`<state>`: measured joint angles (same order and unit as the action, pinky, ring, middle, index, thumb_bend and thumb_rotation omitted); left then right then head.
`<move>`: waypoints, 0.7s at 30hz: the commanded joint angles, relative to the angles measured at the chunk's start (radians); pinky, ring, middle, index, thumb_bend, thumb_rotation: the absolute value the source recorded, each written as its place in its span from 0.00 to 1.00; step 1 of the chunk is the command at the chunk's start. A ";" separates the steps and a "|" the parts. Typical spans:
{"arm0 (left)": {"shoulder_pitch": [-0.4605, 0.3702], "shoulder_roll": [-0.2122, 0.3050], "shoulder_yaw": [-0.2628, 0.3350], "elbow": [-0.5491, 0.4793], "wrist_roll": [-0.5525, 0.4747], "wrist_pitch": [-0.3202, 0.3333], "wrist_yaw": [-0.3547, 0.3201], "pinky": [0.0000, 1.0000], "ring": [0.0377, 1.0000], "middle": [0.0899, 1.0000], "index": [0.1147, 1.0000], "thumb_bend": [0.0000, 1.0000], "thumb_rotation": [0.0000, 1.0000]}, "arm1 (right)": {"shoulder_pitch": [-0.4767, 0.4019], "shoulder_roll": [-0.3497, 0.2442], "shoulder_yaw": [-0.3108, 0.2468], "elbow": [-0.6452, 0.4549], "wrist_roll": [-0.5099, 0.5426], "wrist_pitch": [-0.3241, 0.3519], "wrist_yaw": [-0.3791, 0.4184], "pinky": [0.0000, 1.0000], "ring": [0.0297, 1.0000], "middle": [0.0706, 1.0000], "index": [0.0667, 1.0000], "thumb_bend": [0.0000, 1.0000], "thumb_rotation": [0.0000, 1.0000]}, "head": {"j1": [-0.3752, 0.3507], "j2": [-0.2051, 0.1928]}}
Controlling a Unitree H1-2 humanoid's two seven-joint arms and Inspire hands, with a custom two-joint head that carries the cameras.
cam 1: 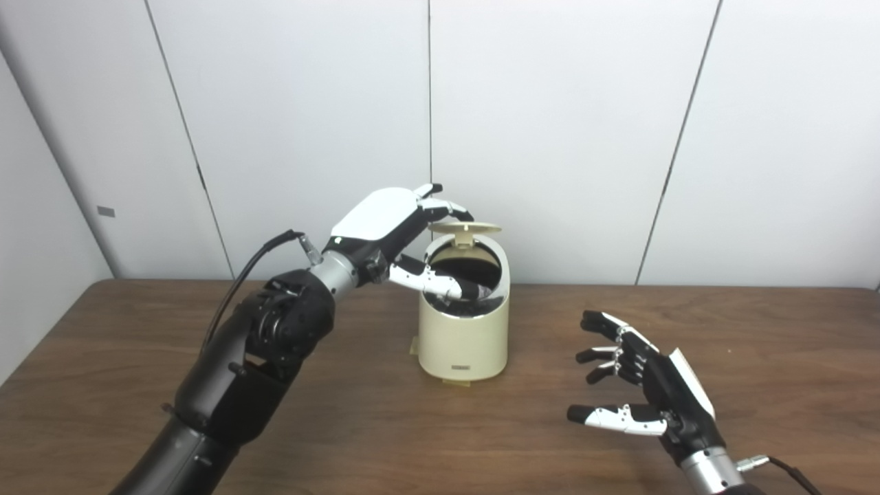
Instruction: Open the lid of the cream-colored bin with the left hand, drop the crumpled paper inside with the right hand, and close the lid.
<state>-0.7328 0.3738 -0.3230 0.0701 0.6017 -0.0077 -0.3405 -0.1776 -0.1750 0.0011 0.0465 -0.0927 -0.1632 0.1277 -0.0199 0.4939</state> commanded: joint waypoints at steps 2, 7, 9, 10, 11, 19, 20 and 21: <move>-0.027 0.023 0.013 -0.063 0.008 -0.012 -0.006 0.99 1.00 0.83 0.80 0.99 0.64 | -0.031 -0.007 -0.003 -0.032 0.012 -0.019 -0.006 0.50 0.65 0.83 0.82 0.83 0.20 | -0.001 0.004; 0.005 0.034 0.018 -0.101 0.014 -0.028 -0.013 0.98 1.00 0.82 0.79 0.99 0.66 | -0.032 -0.002 -0.003 -0.033 0.008 -0.012 -0.011 0.51 0.66 0.83 0.82 0.84 0.20 | 0.004 0.007; 0.018 0.037 0.021 -0.108 0.010 -0.040 -0.008 0.95 1.00 0.81 0.78 0.99 0.67 | -0.032 0.001 -0.002 -0.033 0.001 -0.014 -0.016 0.51 0.65 0.83 0.82 0.84 0.21 | 0.001 0.009; 0.026 0.039 0.023 -0.114 0.008 -0.044 -0.008 0.93 1.00 0.81 0.78 1.00 0.68 | -0.032 0.004 -0.002 -0.033 0.003 -0.014 -0.017 0.51 0.65 0.83 0.82 0.83 0.20 | 0.000 0.009; 0.031 0.040 0.025 -0.117 0.006 -0.047 -0.008 0.92 1.00 0.81 0.78 1.00 0.69 | -0.032 0.005 -0.003 -0.033 0.005 -0.014 -0.017 0.51 0.65 0.83 0.82 0.83 0.20 | 0.000 0.009; 0.070 0.057 0.037 -0.159 -0.002 -0.053 -0.024 0.94 1.00 0.81 0.79 0.99 0.69 | -0.025 0.020 0.001 -0.034 -0.020 -0.018 -0.031 0.48 0.63 0.82 0.82 0.84 0.23 | -0.006 0.017; 0.073 0.059 0.038 -0.162 -0.001 -0.054 -0.026 0.94 1.00 0.81 0.80 0.99 0.70 | -0.024 0.022 0.001 -0.035 -0.021 -0.015 -0.031 0.47 0.63 0.82 0.82 0.85 0.24 | -0.008 0.018; 0.077 0.061 0.038 -0.166 0.001 -0.056 -0.026 0.94 1.00 0.81 0.80 0.99 0.70 | -0.023 0.023 0.001 -0.036 -0.022 -0.014 -0.030 0.46 0.62 0.82 0.82 0.85 0.24 | -0.009 0.018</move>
<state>-0.6190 0.4155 -0.3035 -0.0577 0.6021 -0.0399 -0.3708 -0.1762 -0.1506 0.0057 0.0457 -0.1179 -0.1585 0.1189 -0.0291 0.5123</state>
